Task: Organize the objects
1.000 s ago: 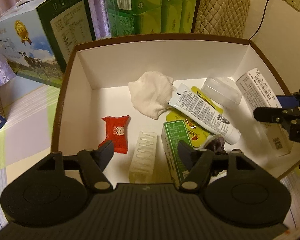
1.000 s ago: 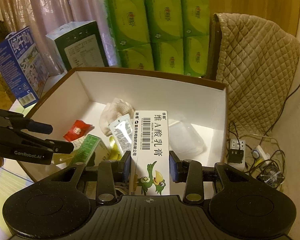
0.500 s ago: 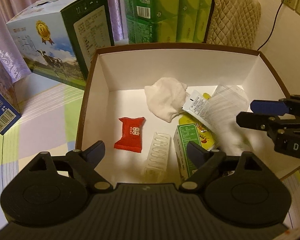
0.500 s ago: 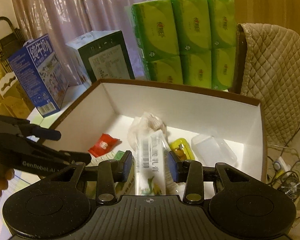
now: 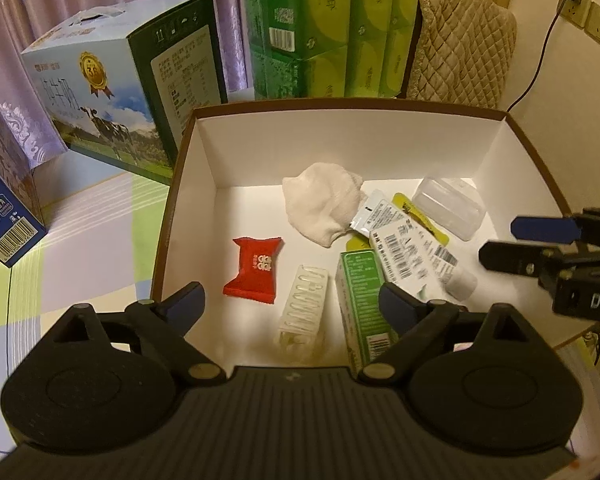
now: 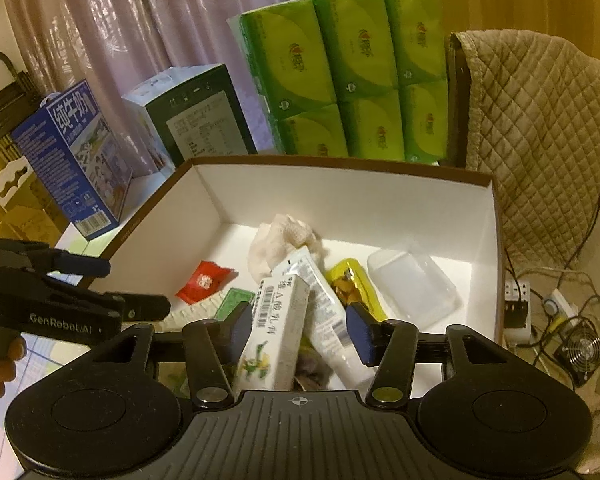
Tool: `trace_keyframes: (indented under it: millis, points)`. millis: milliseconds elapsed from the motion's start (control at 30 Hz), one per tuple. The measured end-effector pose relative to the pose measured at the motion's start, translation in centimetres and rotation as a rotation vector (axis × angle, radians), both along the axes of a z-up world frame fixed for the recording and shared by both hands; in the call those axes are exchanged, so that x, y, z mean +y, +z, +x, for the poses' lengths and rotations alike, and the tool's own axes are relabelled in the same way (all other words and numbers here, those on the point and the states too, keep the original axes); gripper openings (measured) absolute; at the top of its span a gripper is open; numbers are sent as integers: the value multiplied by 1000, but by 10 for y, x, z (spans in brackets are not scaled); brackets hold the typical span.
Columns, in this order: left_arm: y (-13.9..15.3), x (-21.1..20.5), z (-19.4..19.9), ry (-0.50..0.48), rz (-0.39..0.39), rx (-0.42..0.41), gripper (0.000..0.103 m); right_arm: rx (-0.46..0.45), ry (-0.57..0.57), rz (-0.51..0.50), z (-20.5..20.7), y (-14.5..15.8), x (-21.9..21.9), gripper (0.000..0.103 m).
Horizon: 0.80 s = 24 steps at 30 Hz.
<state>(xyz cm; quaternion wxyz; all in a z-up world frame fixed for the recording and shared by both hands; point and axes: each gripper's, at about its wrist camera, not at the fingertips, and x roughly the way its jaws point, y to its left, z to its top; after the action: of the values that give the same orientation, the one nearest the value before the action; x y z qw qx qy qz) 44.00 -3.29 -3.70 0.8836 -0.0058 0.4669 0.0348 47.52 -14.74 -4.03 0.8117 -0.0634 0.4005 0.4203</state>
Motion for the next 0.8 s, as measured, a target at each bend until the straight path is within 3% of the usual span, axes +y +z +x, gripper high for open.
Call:
trace_keyframes:
  millis: [533, 800]
  points:
    - [31, -29, -39, 30, 27, -72, 99, -8, -13, 1, -36, 17, -32, 63]
    - [47, -35, -83, 68, 18, -125, 102, -37, -30, -7, -73, 31, -53, 67]
